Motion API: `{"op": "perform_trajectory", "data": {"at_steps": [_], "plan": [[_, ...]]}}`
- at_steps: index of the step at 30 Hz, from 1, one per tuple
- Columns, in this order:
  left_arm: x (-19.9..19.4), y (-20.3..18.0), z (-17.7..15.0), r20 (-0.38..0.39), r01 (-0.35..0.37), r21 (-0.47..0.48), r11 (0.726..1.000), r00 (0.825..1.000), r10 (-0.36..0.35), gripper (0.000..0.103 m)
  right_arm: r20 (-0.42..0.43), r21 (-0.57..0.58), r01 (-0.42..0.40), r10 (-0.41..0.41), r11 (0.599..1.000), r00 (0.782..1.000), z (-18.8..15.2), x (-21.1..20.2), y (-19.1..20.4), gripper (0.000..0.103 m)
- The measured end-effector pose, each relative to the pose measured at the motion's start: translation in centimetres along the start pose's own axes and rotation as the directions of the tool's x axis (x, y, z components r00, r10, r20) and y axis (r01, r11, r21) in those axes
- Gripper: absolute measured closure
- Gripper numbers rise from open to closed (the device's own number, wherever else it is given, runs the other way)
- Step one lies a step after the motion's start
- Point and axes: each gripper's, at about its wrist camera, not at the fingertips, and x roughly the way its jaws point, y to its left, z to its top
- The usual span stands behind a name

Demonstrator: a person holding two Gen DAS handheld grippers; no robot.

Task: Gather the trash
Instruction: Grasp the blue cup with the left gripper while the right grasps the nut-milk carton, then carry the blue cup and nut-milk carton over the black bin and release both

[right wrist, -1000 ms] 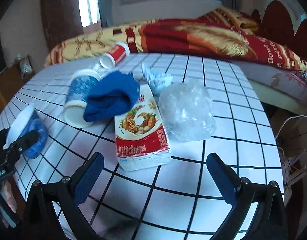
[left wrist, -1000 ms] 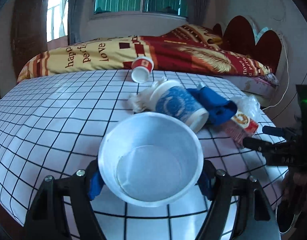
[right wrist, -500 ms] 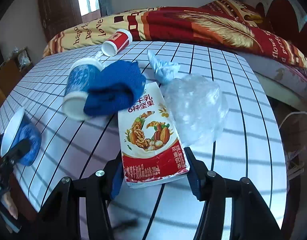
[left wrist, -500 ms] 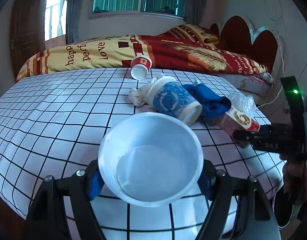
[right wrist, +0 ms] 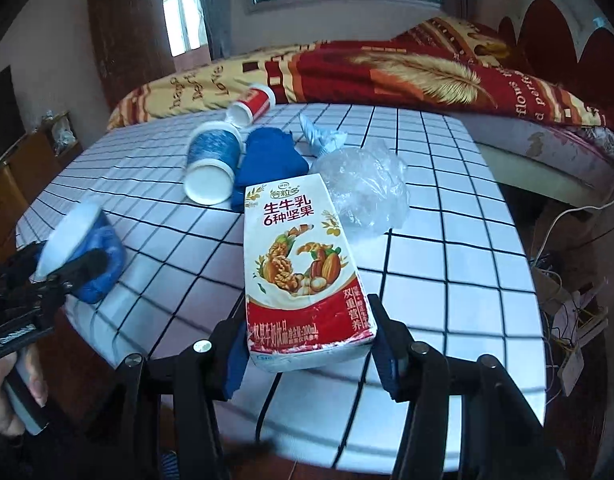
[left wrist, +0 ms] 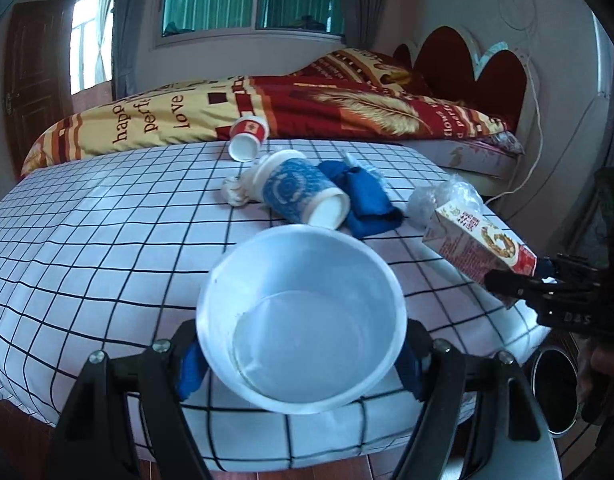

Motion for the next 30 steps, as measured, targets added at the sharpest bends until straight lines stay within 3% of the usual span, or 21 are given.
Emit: {"op": "perform_trajectory", "data": {"at_steps": [4, 7, 9, 12, 21, 30], "plan": [[-0.4, -1.1, -0.3, -0.002, 0.016, 0.013, 1.0, 1.0, -0.016, 0.026, -0.004, -0.018, -0.019, 0.019, 1.0, 1.0, -0.9, -1.4, 0.2, 0.048], [-0.9, -1.7, -0.4, 0.001, 0.022, 0.021, 1.0, 1.0, -0.022, 0.026, 0.052, -0.024, 0.006, -0.005, 1.0, 0.999, -0.9, -3.1, 0.1, 0.048], [-1.1, -1.9, -0.5, -0.001, 0.022, 0.023, 0.999, 1.0, -0.022, 0.026, 0.021, -0.023, 0.003, -0.003, 1.0, 1.0, -0.8, -2.9, 0.0, 0.048], [-1.5, -2.2, -0.5, 0.005, 0.026, 0.027, 0.999, 1.0, -0.026, 0.026, 0.07, -0.01, 0.0, 0.001, 1.0, 0.998, -1.1, -4.5, -0.1, 0.048], [-2.5, -5.6, -0.6, 0.025, 0.076, 0.076, 0.994, 0.997, -0.078, 0.026, 0.122, 0.045, 0.113, -0.118, 0.993, 0.985, -4.0, -8.9, -3.1, 0.048], [-2.7, -10.4, -1.1, 0.014, 0.157, 0.132, 0.979, 0.987, -0.16, 0.026, 0.122, 0.134, 0.211, -0.228, 0.968, 0.966, -7.9, -13.6, -7.8, 0.048]]}}
